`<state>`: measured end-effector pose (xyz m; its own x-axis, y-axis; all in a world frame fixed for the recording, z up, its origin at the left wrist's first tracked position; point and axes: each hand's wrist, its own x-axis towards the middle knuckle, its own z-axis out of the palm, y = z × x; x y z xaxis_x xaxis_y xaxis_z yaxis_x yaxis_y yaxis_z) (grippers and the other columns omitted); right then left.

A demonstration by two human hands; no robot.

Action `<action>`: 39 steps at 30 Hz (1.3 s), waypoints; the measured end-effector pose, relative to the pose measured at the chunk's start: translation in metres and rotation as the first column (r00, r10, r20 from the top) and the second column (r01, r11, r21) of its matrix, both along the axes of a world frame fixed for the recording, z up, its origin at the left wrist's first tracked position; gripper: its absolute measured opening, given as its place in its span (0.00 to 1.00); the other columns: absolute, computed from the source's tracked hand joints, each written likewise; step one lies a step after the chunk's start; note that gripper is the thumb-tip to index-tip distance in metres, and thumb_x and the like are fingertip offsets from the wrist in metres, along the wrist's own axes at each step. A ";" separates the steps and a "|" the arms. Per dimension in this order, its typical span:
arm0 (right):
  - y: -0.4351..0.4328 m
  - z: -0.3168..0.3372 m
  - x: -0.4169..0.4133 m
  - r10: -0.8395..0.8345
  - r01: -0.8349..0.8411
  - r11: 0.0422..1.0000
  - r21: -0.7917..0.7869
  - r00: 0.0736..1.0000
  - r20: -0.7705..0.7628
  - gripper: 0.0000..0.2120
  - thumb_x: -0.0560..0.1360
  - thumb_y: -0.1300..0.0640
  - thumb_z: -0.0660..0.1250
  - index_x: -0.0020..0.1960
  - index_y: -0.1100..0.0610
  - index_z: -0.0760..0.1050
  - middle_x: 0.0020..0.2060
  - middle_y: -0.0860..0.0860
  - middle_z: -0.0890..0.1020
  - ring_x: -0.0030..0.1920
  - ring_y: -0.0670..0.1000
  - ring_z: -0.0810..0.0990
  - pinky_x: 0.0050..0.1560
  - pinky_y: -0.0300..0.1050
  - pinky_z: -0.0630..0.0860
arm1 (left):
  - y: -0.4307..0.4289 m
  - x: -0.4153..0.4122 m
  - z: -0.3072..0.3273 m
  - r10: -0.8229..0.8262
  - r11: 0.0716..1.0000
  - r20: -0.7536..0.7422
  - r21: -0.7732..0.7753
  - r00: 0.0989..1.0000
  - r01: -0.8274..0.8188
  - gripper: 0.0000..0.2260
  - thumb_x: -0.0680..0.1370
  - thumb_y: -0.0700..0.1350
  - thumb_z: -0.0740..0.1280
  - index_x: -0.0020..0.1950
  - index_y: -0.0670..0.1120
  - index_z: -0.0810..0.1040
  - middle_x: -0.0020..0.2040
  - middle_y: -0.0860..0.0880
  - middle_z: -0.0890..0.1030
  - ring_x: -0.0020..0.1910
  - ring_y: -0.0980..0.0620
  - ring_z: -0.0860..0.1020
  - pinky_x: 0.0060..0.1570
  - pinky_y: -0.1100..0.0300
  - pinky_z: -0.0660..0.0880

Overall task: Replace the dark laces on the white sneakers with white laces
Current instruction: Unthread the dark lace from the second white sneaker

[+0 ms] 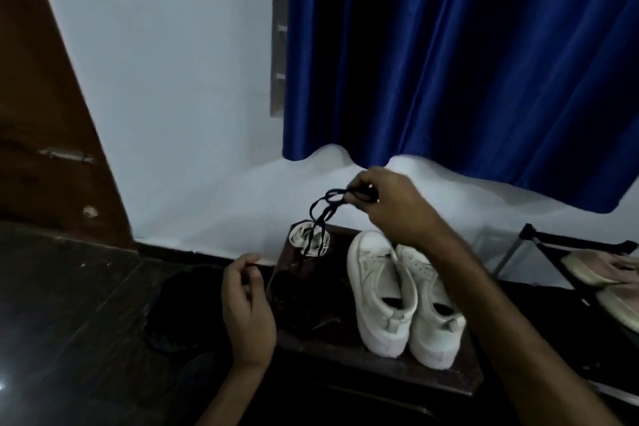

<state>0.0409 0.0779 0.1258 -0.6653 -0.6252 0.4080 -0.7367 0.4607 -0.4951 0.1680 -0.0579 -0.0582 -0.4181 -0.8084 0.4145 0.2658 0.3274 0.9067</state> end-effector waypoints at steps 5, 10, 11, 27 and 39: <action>-0.018 -0.102 0.022 -0.020 0.007 0.993 0.114 0.994 0.110 0.02 0.74 0.65 0.67 0.45 0.62 0.79 0.43 0.55 0.77 0.44 0.53 0.77 0.47 0.44 0.71 | -0.010 -0.013 -0.023 -0.070 0.997 0.271 -0.005 0.960 0.074 0.20 0.80 0.53 0.56 0.66 0.45 0.74 0.64 0.50 0.77 0.64 0.54 0.73 0.63 0.65 0.64; -0.018 -0.187 0.044 -0.115 0.101 0.987 0.128 0.988 0.106 0.14 0.70 0.67 0.63 0.54 0.57 0.75 0.50 0.53 0.77 0.50 0.54 0.77 0.49 0.45 0.72 | 0.007 -0.028 -0.033 -0.251 0.963 0.371 0.005 0.894 0.268 0.30 0.79 0.65 0.53 0.72 0.47 0.70 0.70 0.51 0.72 0.70 0.55 0.69 0.71 0.56 0.64; -0.018 -0.195 0.048 -0.129 0.117 0.988 0.103 0.985 0.116 0.17 0.69 0.67 0.62 0.57 0.57 0.73 0.51 0.53 0.78 0.52 0.54 0.77 0.51 0.46 0.73 | 0.009 -0.031 -0.034 -0.246 0.964 0.379 0.000 0.892 0.265 0.31 0.78 0.66 0.52 0.73 0.47 0.69 0.71 0.51 0.72 0.71 0.55 0.68 0.72 0.55 0.64; -0.053 -0.205 0.052 -0.192 0.329 0.892 -0.309 0.896 0.400 0.22 0.79 0.47 0.53 0.70 0.53 0.68 0.70 0.48 0.70 0.72 0.44 0.65 0.72 0.38 0.56 | 0.016 -0.052 -0.021 -0.069 0.990 0.284 0.135 0.956 0.031 0.14 0.84 0.45 0.55 0.57 0.43 0.79 0.48 0.51 0.80 0.47 0.55 0.76 0.48 0.68 0.66; -0.071 -0.219 0.058 -0.151 0.223 0.942 0.250 0.949 -0.277 0.11 0.74 0.49 0.56 0.43 0.52 0.74 0.40 0.50 0.78 0.37 0.52 0.77 0.31 0.46 0.73 | -0.004 -0.049 -0.016 0.033 0.739 -0.143 0.670 0.989 0.072 0.07 0.84 0.42 0.56 0.56 0.41 0.72 0.46 0.49 0.76 0.47 0.55 0.76 0.44 0.69 0.72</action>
<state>0.0989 0.0074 -0.0930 -0.6793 -0.6109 0.4065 -0.7070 0.6932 -0.1397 0.1186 -0.0621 -0.0739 -0.4189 -0.8900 -0.1799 0.4021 -0.3595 0.8421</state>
